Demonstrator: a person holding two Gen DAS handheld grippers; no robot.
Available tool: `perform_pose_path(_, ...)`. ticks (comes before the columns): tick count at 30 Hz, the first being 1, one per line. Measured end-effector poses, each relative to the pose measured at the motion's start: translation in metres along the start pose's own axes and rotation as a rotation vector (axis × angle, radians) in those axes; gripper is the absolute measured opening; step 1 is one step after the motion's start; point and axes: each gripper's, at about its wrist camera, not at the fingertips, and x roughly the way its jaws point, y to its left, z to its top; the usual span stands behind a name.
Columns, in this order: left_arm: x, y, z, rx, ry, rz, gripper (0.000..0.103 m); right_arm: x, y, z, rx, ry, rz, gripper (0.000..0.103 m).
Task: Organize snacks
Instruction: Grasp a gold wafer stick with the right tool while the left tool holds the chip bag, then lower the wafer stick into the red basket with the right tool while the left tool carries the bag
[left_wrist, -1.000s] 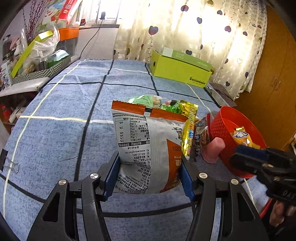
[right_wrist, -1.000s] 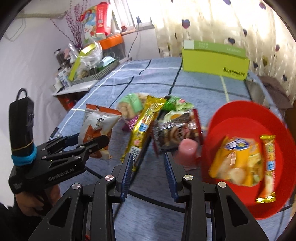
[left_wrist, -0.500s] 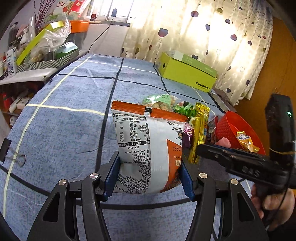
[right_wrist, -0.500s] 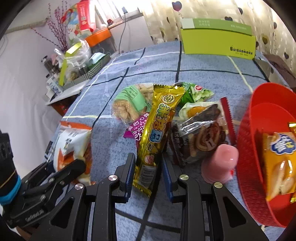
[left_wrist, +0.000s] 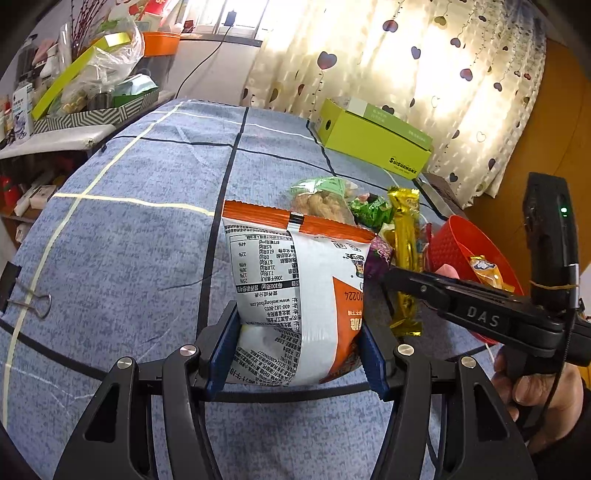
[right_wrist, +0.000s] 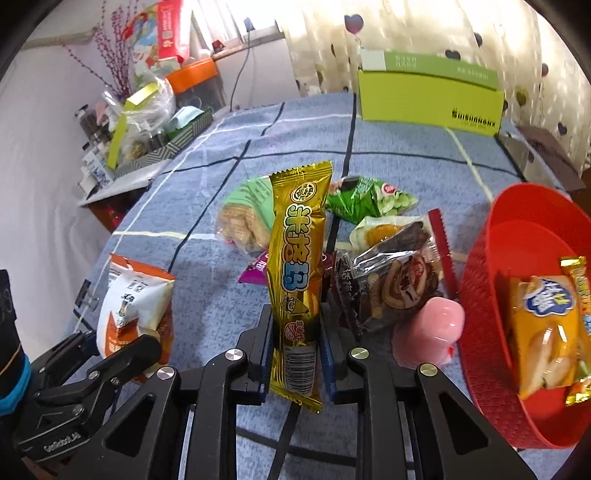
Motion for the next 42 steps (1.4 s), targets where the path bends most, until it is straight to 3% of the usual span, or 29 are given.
perform_pose_path(16, -0.037, -0.008, -0.001, 0.027, -0.055, -0.066, 0.06, -0.076, 0.036, -0.008, -0.118, -0.01, -0.05, 0.019)
perform_pose_path(23, -0.051, -0.025, 0.004, 0.059, -0.065, -0.049, 0.06, -0.105, 0.038, -0.003, -0.21, -0.012, -0.023, 0.02)
perform_pose_path(34, -0.038, -0.072, 0.028, 0.11, -0.063, -0.008, 0.06, -0.11, -0.018, 0.018, -0.23, -0.016, -0.024, 0.02)
perform_pose_path(42, -0.023, -0.111, 0.041, 0.161, -0.058, -0.042, 0.06, -0.117, -0.061, 0.022, -0.153, -0.043, -0.04, 0.02)
